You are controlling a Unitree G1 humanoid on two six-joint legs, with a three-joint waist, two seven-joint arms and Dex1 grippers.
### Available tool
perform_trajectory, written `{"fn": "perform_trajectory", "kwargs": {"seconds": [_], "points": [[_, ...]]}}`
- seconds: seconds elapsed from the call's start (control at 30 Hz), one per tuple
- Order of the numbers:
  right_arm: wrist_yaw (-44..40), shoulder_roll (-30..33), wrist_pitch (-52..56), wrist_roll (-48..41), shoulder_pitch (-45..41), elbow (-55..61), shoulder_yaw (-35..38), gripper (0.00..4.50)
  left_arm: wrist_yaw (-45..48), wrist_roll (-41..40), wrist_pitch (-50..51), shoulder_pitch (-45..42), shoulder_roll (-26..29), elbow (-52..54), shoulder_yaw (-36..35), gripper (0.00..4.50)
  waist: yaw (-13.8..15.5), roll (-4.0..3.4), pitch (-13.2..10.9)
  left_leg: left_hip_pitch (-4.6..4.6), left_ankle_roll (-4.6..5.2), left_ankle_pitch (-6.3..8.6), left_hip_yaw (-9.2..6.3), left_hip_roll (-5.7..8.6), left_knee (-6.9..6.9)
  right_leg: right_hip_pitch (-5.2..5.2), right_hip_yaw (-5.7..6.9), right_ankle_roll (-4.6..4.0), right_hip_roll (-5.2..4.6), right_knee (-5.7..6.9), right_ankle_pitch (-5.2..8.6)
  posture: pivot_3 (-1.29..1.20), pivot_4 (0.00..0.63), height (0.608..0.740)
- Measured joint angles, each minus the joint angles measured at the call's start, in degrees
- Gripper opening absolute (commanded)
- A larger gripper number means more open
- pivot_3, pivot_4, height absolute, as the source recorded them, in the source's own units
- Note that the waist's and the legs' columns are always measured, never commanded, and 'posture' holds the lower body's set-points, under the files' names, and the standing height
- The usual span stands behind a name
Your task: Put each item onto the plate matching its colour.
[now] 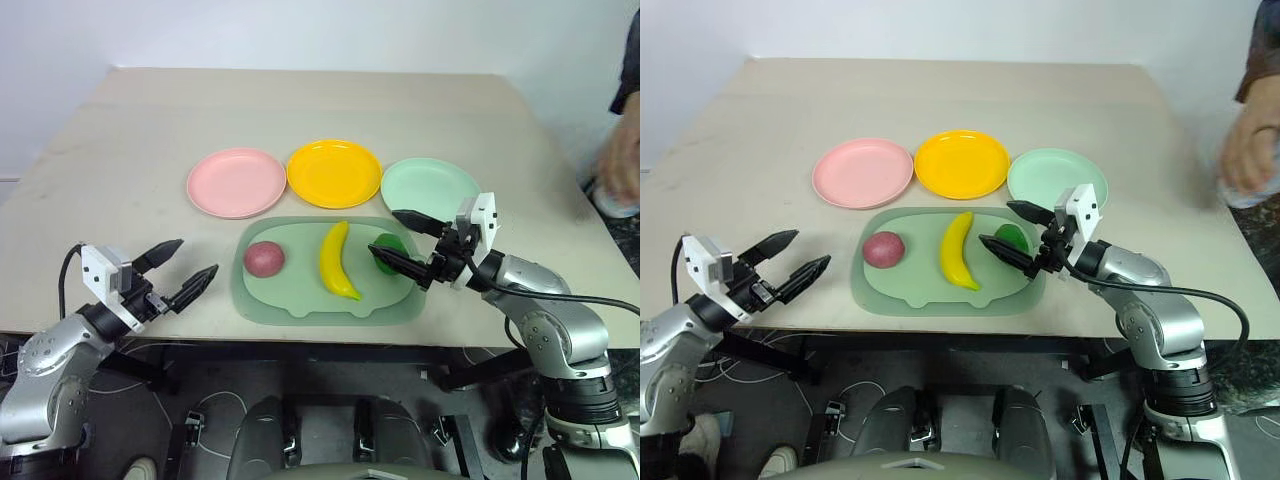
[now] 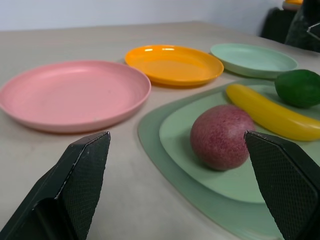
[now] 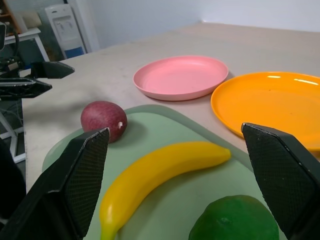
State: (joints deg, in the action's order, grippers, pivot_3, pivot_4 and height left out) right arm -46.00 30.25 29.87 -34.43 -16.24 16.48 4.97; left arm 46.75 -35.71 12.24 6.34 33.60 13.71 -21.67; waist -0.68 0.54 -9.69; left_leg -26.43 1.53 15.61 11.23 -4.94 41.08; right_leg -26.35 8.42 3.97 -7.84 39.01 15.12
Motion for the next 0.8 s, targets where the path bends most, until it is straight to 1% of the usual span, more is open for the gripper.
{"fn": "perform_trajectory", "kwargs": {"seconds": [0.07,0.23,0.37,0.63,0.8], "points": [[-0.09,-0.02,0.47,-0.48,-0.17,0.00,-0.08,4.47,-1.19,-0.02,0.19,0.03,-0.06,0.94,-0.28,4.50,-0.03,0.00,0.00,0.00,0.20,0.12,0.00,0.00,0.00,0.00,0.00,0.00,-0.01,0.00,0.00,0.00,0.150,0.695],[-0.23,-0.04,1.23,-0.24,-1.83,-0.04,-1.99,4.47,-1.89,-0.03,0.79,-0.03,-0.01,2.16,-0.89,4.50,-0.07,-0.01,0.00,0.00,0.16,0.10,0.01,0.00,-0.01,0.00,0.00,0.00,0.00,0.00,0.00,0.00,0.150,0.695],[0.86,-0.03,2.98,-0.24,-2.42,-0.13,-2.10,4.47,-2.28,-0.01,1.20,-1.15,-0.03,2.17,-0.66,4.50,0.06,0.00,0.00,0.00,0.14,0.08,0.01,0.02,0.00,0.01,0.00,0.00,-0.02,-0.01,0.00,0.00,0.150,0.695],[2.53,2.40,9.68,-0.54,-4.53,-1.76,-1.77,4.47,-2.84,0.23,1.29,-3.75,-1.31,2.31,3.07,4.50,-0.05,0.00,0.00,-0.01,0.11,0.06,0.02,0.02,-0.01,0.00,0.00,0.01,-0.01,-0.01,-0.01,0.00,0.150,0.695],[3.55,2.43,10.39,0.30,-4.77,-3.45,-1.53,4.47,-2.96,0.17,2.06,-4.56,-1.32,2.43,3.50,4.50,-0.06,0.00,0.00,-0.01,0.02,0.00,0.04,0.03,-0.01,0.00,0.00,0.02,-0.02,-0.01,-0.01,0.00,0.150,0.695]]}}
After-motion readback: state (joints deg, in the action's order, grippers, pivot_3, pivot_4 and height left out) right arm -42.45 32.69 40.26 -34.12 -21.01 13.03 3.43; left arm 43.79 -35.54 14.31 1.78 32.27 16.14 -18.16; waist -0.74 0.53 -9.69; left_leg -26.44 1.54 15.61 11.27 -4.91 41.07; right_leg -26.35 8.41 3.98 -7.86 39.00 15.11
